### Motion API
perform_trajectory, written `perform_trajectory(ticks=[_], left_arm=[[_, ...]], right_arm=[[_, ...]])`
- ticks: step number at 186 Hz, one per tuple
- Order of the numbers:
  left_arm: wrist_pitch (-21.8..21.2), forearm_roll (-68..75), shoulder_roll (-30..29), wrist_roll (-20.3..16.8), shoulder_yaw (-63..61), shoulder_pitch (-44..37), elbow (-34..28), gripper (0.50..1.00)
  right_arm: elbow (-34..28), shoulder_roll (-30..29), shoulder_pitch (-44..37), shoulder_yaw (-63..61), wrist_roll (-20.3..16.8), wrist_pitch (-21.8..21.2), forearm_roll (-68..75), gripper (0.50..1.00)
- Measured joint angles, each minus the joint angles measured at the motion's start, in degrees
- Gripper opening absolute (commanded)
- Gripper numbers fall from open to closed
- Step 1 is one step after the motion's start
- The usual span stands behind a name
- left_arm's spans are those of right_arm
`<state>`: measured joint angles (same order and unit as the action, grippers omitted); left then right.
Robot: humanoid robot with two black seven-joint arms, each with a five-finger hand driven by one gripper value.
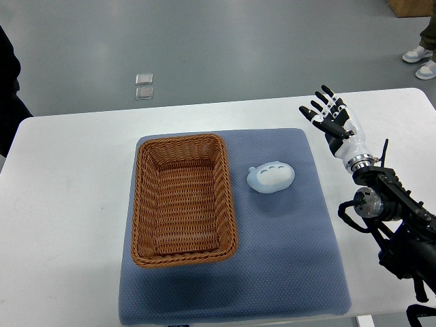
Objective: Place blue toy in brown basket
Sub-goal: 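Reach the right hand toward the white-and-blue plush toy beside the basket, then lower the right hand over the plush toy and close fingers around it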
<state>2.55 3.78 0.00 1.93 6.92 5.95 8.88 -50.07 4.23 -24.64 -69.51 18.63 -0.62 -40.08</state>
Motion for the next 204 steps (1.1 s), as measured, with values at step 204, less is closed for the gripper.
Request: perform_trajectory(ticks=[204], left_arm=[[0.0, 0.0, 0.0, 0.0, 0.2, 0.0, -0.2, 1.000]], right_arm=[[-6.5, 22.0, -10.1, 25.9, 6.5, -13.5, -32.7, 0.911]])
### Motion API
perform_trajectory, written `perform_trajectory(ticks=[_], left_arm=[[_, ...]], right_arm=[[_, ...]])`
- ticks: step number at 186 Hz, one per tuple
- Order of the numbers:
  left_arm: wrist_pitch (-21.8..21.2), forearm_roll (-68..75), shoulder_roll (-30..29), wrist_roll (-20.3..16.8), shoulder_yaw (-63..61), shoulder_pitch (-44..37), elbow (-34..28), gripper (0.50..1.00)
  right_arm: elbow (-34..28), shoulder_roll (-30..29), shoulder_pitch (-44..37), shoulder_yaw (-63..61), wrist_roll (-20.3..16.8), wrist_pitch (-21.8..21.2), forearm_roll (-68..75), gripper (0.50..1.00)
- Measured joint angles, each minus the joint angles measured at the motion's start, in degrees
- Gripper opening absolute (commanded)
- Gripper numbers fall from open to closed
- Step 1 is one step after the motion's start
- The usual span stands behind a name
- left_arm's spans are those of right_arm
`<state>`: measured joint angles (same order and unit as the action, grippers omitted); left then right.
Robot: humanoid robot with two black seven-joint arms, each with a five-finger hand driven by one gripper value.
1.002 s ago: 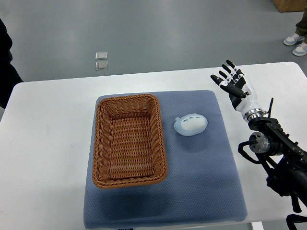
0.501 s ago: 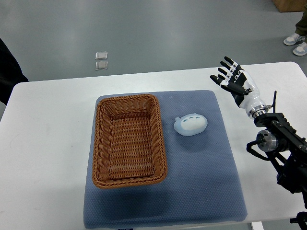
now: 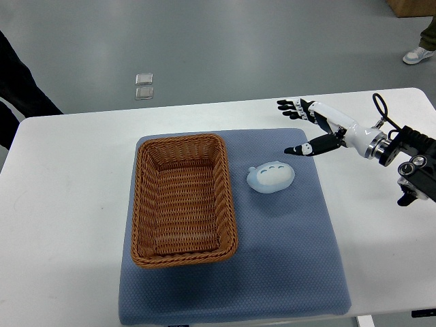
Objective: Place blue toy in brown basket
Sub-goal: 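Lower the right hand over the plush toy and close fingers around it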
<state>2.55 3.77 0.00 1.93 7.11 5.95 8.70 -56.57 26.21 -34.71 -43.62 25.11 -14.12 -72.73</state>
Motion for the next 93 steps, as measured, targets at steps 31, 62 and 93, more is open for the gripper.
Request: perform_trajectory(ticks=[31, 62, 93], left_arm=[[0.0, 0.0, 0.0, 0.0, 0.1, 0.0, 0.0, 1.000], [0.0, 0.0, 0.0, 0.0, 0.2, 0.2, 0.0, 1.000], [0.0, 0.0, 0.0, 0.0, 0.2, 0.8, 0.1, 1.000]], right_arm=[[-0.9, 2.3, -4.0, 8.2, 2.7, 0.0, -7.7, 0.909], [-1.5, 2.4, -6.6, 12.9, 3.4, 0.3, -10.2, 0.907], [-1.4, 1.4, -7.1, 14.8, 2.9, 3.1, -13.0, 0.907]])
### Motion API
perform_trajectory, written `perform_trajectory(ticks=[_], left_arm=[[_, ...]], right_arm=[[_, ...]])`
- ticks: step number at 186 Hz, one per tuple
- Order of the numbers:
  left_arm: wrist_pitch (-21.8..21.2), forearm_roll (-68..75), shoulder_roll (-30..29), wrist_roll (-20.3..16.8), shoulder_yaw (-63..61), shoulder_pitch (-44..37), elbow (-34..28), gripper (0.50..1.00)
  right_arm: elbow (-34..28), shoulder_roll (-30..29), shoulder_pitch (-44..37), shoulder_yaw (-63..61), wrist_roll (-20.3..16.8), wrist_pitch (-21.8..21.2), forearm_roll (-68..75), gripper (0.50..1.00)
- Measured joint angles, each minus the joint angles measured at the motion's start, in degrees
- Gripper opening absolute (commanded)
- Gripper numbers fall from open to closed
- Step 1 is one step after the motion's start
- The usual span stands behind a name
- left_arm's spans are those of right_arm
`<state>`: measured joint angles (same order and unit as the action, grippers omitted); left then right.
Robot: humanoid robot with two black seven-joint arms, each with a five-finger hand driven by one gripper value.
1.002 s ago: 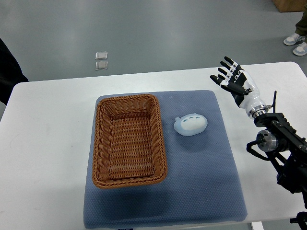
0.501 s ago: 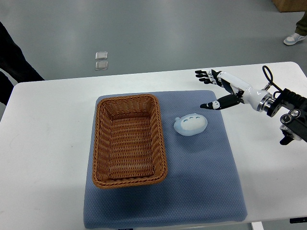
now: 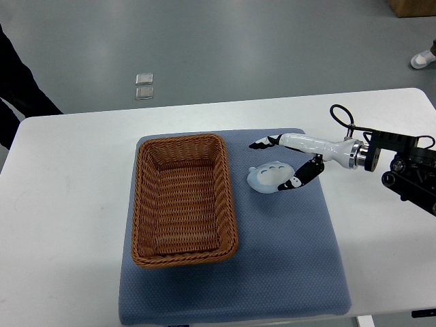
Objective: Place blue toy in brown basket
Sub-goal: 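Lower the right hand over the plush toy and close fingers around it, then lift the toy with the right hand and carry it over the basket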
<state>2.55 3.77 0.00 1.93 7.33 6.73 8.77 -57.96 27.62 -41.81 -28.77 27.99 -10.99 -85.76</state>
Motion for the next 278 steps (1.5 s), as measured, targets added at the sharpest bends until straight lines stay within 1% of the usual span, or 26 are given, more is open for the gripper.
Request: perform_trajectory(ticks=[19, 40, 71, 86, 91, 107, 110, 117, 120, 125, 128, 129, 130, 131, 132, 137, 138, 140, 145, 155, 189, 222, 257, 278], left_arm=[[0.0, 0.0, 0.0, 0.0, 0.0, 0.2, 0.0, 1.000], [0.0, 0.0, 0.0, 0.0, 0.0, 0.4, 0.1, 1.000], [0.0, 0.0, 0.0, 0.0, 0.0, 0.4, 0.1, 1.000], [0.0, 0.0, 0.0, 0.0, 0.0, 0.4, 0.1, 1.000], [0.0, 0.0, 0.0, 0.0, 0.0, 0.4, 0.1, 1.000], [0.0, 0.0, 0.0, 0.0, 0.0, 0.4, 0.1, 1.000], [0.0, 0.0, 0.0, 0.0, 0.0, 0.4, 0.1, 1.000], [0.0, 0.0, 0.0, 0.0, 0.0, 0.4, 0.1, 1.000], [0.0, 0.0, 0.0, 0.0, 0.0, 0.4, 0.1, 1.000], [0.0, 0.0, 0.0, 0.0, 0.0, 0.4, 0.1, 1.000], [0.0, 0.0, 0.0, 0.0, 0.0, 0.4, 0.1, 1.000], [0.0, 0.0, 0.0, 0.0, 0.0, 0.4, 0.1, 1.000], [0.0, 0.0, 0.0, 0.0, 0.0, 0.4, 0.1, 1.000], [0.0, 0.0, 0.0, 0.0, 0.0, 0.4, 0.1, 1.000], [0.0, 0.0, 0.0, 0.0, 0.0, 0.4, 0.1, 1.000], [0.0, 0.0, 0.0, 0.0, 0.0, 0.4, 0.1, 1.000], [0.0, 0.0, 0.0, 0.0, 0.0, 0.4, 0.1, 1.000], [0.0, 0.0, 0.0, 0.0, 0.0, 0.4, 0.1, 1.000], [0.0, 0.0, 0.0, 0.0, 0.0, 0.4, 0.1, 1.000], [0.0, 0.0, 0.0, 0.0, 0.0, 0.4, 0.1, 1.000], [0.0, 0.0, 0.0, 0.0, 0.0, 0.4, 0.1, 1.000], [0.0, 0.0, 0.0, 0.0, 0.1, 0.4, 0.1, 1.000], [0.0, 0.0, 0.0, 0.0, 0.0, 0.4, -0.1, 1.000], [0.0, 0.0, 0.0, 0.0, 0.0, 0.4, -0.1, 1.000]], right_arm=[[0.5, -0.5, -0.1, 1.7, -0.4, 2.0, -1.7, 0.905], [0.8, -0.6, 0.0, 2.2, -0.5, 2.6, -2.6, 0.895], [1.8, -1.1, 0.6, 2.4, -0.6, 3.8, -4.2, 0.864], [2.1, -1.4, 0.8, 3.0, -0.8, 4.7, -4.6, 0.832], [2.2, -1.4, 0.8, 3.3, -1.0, 5.0, -4.7, 0.827], [2.5, -1.6, 0.9, 3.8, -1.5, 5.7, -4.8, 0.782], [2.6, -1.7, 0.9, 3.9, -1.6, 5.9, -4.8, 0.766], [2.7, -1.9, 1.0, 3.9, -1.7, 6.1, -4.8, 0.746], [2.8, -1.9, 1.0, 3.9, -1.7, 6.2, -4.8, 0.723], [2.9, -2.0, 1.0, 4.0, -1.7, 6.3, -4.9, 0.703], [2.9, -2.1, 1.0, 4.0, -1.8, 6.4, -4.9, 0.678], [2.9, -2.1, 1.0, 4.0, -1.8, 6.5, -4.9, 0.678], [2.9, -2.1, 1.0, 4.0, -1.8, 6.5, -4.9, 0.664], [2.9, -2.1, 1.0, 4.0, -1.8, 6.5, -4.9, 0.664], [3.0, -2.1, 1.0, 4.0, -1.8, 6.6, -4.9, 0.650], [3.0, -2.2, 1.0, 4.0, -1.8, 6.7, -4.9, 0.625], [3.0, -2.2, 1.0, 4.0, -1.8, 6.7, -4.9, 0.613], [3.0, -2.2, 1.0, 4.0, -1.8, 6.8, -4.9, 0.613], [3.0, -2.2, 0.9, 4.0, -1.8, 6.9, -4.9, 0.584], [3.0, -2.1, 0.8, 4.0, -1.9, 7.0, -4.9, 0.550], [2.9, -1.6, -0.4, 3.6, -1.9, 8.3, -4.4, 0.547], [2.4, -1.7, -3.8, 3.5, -1.6, 8.6, -3.8, 0.556], [2.3, -2.6, -9.0, 3.8, -1.2, 8.0, -1.4, 0.564], [2.2, -4.0, -12.0, 5.0, -0.9, 7.0, -0.2, 0.568]])
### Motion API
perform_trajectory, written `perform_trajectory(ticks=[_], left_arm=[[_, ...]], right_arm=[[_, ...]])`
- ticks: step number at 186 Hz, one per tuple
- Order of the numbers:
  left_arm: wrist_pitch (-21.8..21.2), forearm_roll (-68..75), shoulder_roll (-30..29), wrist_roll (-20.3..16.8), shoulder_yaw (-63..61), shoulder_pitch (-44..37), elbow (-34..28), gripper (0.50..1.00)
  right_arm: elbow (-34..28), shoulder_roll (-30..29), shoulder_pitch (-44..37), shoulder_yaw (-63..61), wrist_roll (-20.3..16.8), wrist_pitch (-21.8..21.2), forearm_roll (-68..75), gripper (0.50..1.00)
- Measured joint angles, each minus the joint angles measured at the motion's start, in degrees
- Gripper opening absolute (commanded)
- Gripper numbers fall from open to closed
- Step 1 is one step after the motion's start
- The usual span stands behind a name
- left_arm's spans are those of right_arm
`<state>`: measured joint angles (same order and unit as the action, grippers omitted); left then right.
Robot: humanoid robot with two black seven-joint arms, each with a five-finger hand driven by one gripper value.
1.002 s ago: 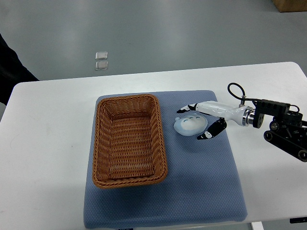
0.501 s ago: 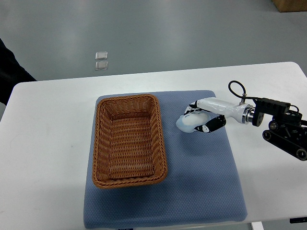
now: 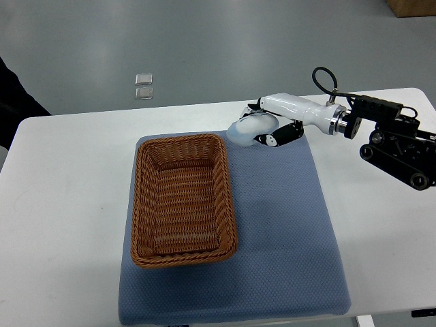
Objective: Place blue toy in brown basket
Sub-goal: 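Lift the toy with the right hand and carry it over the basket, then open the right hand to release the toy into the basket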
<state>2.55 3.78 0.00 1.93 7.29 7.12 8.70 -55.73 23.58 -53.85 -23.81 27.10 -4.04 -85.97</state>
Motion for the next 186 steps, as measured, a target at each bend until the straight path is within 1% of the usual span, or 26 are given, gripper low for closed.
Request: perform_trajectory(ticks=[39, 79, 118, 134, 135, 140, 141, 147, 152, 157, 167, 174, 182, 186], left_arm=[[0.0, 0.0, 0.0, 0.0, 0.0, 0.0, 0.0, 1.000], [0.0, 0.0, 0.0, 0.0, 0.0, 0.0, 0.0, 1.000], [0.0, 0.0, 0.0, 0.0, 0.1, 0.0, 0.0, 1.000], [0.0, 0.0, 0.0, 0.0, 0.1, 0.0, 0.0, 1.000], [0.0, 0.0, 0.0, 0.0, 0.1, 0.0, 0.0, 1.000], [0.0, 0.0, 0.0, 0.0, 0.1, 0.0, 0.0, 1.000], [0.0, 0.0, 0.0, 0.0, 0.1, 0.0, 0.0, 1.000], [0.0, 0.0, 0.0, 0.0, 0.1, 0.0, 0.0, 1.000], [0.0, 0.0, 0.0, 0.0, 0.1, 0.0, 0.0, 1.000], [0.0, 0.0, 0.0, 0.0, 0.1, 0.0, 0.0, 1.000], [0.0, 0.0, 0.0, 0.0, 0.1, 0.0, 0.0, 1.000], [0.0, 0.0, 0.0, 0.0, 0.1, 0.0, 0.0, 1.000], [0.0, 0.0, 0.0, 0.0, 0.1, 0.0, 0.0, 1.000], [0.0, 0.0, 0.0, 0.0, 0.1, 0.0, 0.0, 1.000]], right_arm=[[0.0, -3.9, -3.5, 5.7, 0.9, -0.4, 0.3, 0.582], [0.6, -8.7, -5.0, 10.0, 0.9, -0.2, 0.2, 0.619], [2.4, -11.9, -7.5, 11.4, 0.9, 0.0, 0.9, 0.650], [2.8, -13.1, -8.4, 12.6, 0.8, 0.0, 2.6, 0.707], [2.9, -13.2, -8.5, 12.6, 0.8, 0.1, 2.7, 0.717], [3.0, -13.5, -8.7, 13.0, 0.8, 0.2, 3.1, 0.727], [3.1, -13.5, -8.7, 13.1, 0.8, 0.2, 3.2, 0.737], [3.3, -13.9, -8.9, 13.5, 0.8, 0.6, 3.6, 0.762], [3.4, -14.2, -9.0, 13.7, 0.8, 0.9, 3.7, 0.776], [3.5, -14.5, -9.1, 13.9, 0.8, 1.2, 3.8, 0.805], [3.6, -14.9, -9.1, 14.0, 0.8, 2.0, 4.0, 0.832], [3.7, -15.1, -9.0, 14.1, 0.8, 2.5, 4.0, 0.870], [3.7, -15.2, -8.9, 14.1, 0.8, 2.9, 4.0, 0.897], [3.7, -15.3, -8.8, 14.1, 0.8, 3.1, 4.0, 0.897]])
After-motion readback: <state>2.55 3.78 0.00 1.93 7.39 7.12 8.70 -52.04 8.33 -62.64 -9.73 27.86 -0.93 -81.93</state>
